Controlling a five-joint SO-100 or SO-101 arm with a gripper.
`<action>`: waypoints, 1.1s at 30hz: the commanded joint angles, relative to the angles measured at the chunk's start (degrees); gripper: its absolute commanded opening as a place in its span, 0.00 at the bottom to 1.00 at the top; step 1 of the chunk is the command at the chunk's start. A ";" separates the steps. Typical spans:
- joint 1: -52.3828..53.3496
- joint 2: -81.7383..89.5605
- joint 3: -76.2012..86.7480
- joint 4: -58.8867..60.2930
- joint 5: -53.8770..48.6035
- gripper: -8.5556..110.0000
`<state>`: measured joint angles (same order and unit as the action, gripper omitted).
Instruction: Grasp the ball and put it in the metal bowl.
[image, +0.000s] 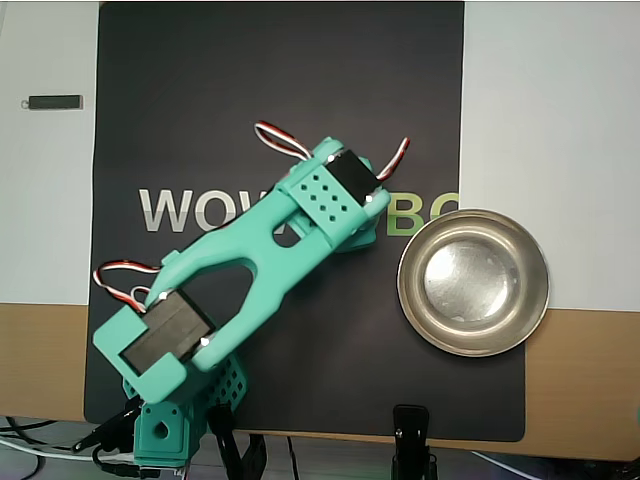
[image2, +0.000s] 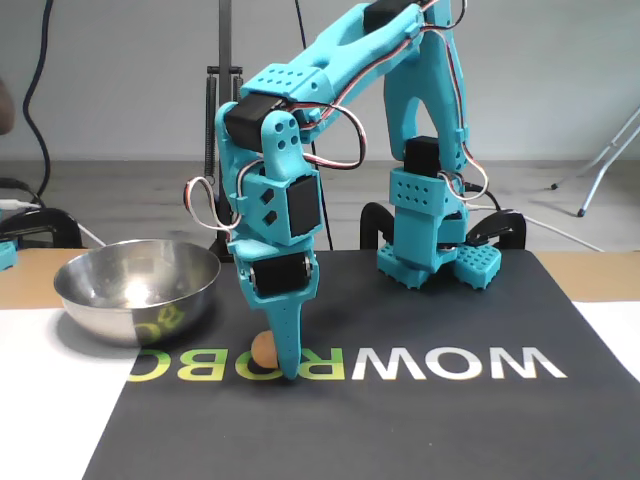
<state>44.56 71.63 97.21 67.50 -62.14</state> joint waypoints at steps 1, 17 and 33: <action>0.00 0.35 -0.88 -1.05 0.09 0.50; 1.14 2.90 -1.85 -0.35 0.09 0.33; 1.76 16.26 -1.93 5.10 0.70 0.34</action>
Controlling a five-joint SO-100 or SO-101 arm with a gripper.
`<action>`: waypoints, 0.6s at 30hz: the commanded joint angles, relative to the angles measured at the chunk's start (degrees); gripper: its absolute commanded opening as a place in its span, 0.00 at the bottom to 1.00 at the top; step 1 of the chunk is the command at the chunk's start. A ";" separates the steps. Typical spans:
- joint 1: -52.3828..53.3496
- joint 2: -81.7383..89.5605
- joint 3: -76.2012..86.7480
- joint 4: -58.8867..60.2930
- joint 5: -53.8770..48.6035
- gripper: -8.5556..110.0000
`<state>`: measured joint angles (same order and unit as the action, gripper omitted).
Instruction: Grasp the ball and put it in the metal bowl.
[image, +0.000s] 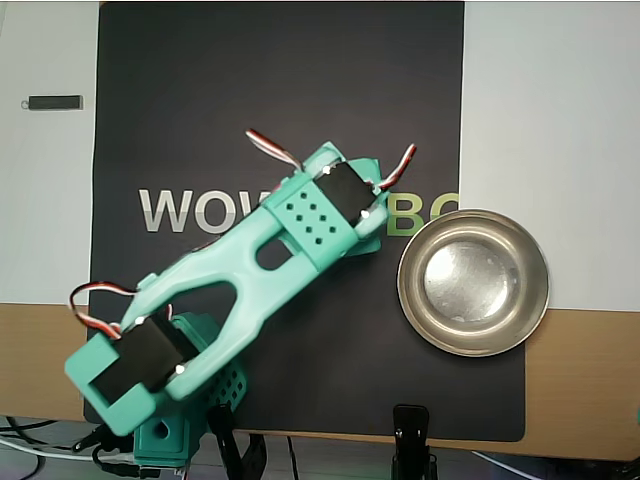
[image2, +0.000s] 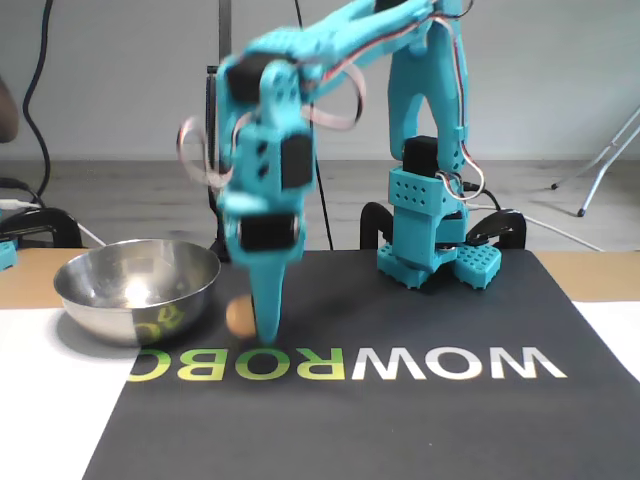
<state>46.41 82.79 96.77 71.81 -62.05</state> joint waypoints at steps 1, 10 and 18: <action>-0.09 6.24 -1.49 1.05 1.41 0.34; 4.75 8.53 -12.39 1.41 10.90 0.34; 11.87 8.35 -16.70 1.41 11.34 0.34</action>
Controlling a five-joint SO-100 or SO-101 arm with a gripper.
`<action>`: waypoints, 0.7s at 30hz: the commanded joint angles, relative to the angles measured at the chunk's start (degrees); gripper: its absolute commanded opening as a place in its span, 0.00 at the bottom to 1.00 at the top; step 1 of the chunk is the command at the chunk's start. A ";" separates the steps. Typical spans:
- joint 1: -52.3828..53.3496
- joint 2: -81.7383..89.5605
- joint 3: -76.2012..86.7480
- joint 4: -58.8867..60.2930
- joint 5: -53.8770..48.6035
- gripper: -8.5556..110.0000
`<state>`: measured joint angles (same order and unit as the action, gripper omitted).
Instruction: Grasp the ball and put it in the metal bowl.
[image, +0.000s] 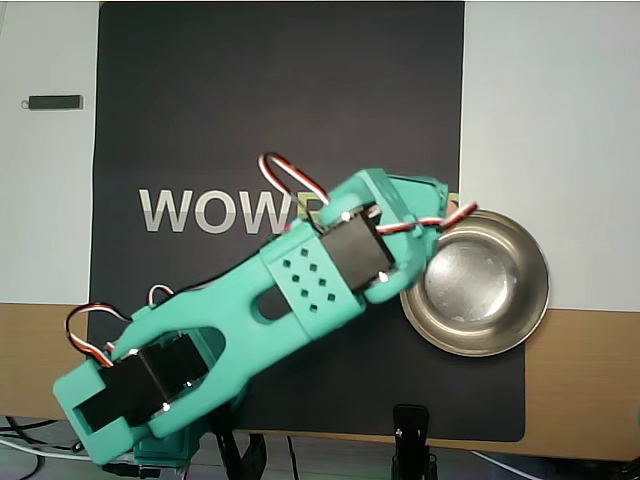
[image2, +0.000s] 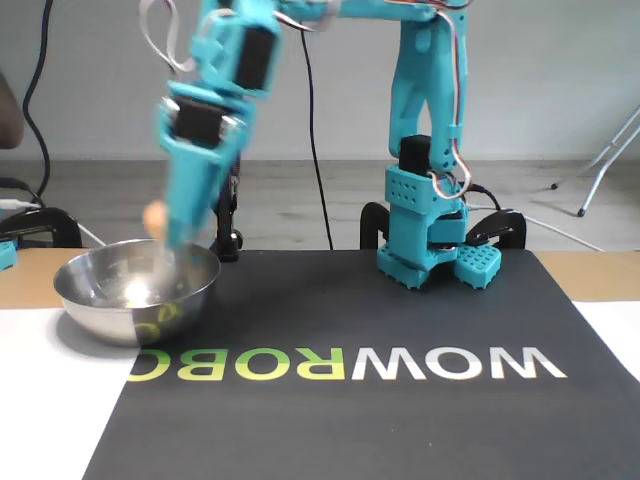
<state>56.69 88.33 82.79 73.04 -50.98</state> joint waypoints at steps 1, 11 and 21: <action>2.37 2.81 -2.72 0.18 0.26 0.34; 10.11 -6.50 -8.70 -0.35 0.00 0.34; 12.04 -16.44 -15.03 -0.53 -0.18 0.34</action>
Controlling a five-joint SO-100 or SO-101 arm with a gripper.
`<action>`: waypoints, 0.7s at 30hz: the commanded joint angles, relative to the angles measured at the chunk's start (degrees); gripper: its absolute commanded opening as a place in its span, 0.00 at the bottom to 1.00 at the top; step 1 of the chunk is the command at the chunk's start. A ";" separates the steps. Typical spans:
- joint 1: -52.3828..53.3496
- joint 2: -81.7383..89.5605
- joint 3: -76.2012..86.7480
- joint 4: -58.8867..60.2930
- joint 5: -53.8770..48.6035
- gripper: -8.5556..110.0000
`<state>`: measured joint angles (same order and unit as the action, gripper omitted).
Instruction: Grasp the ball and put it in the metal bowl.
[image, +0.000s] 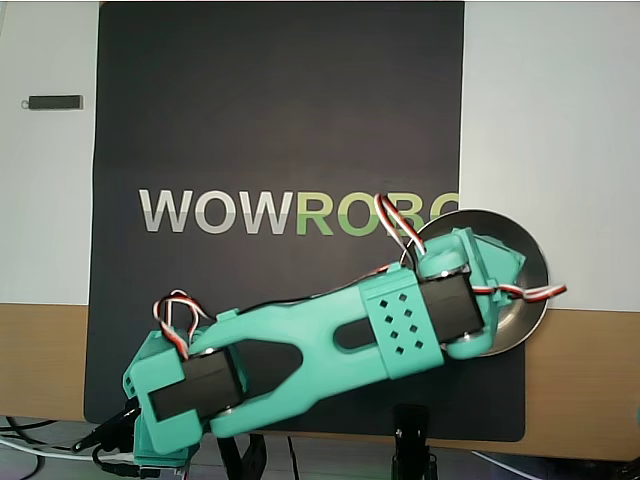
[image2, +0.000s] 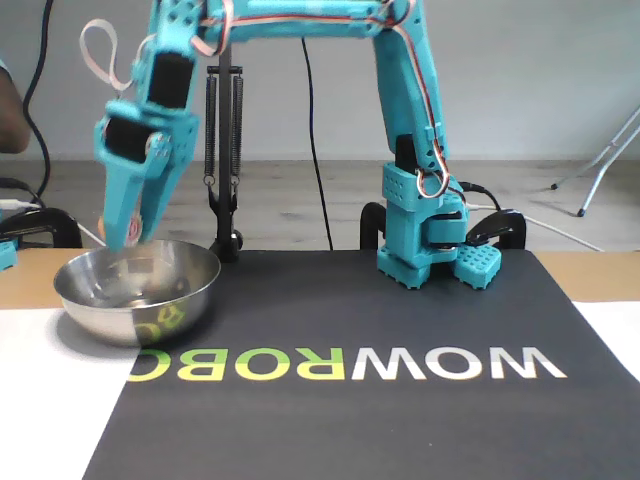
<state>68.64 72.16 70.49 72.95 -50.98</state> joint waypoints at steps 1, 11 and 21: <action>0.09 -0.79 -2.72 -0.44 -0.18 0.34; 0.09 -4.92 -2.72 -0.44 -0.26 0.34; 0.09 -6.15 -2.72 -0.53 -0.35 0.34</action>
<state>68.82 65.48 69.96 72.95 -50.98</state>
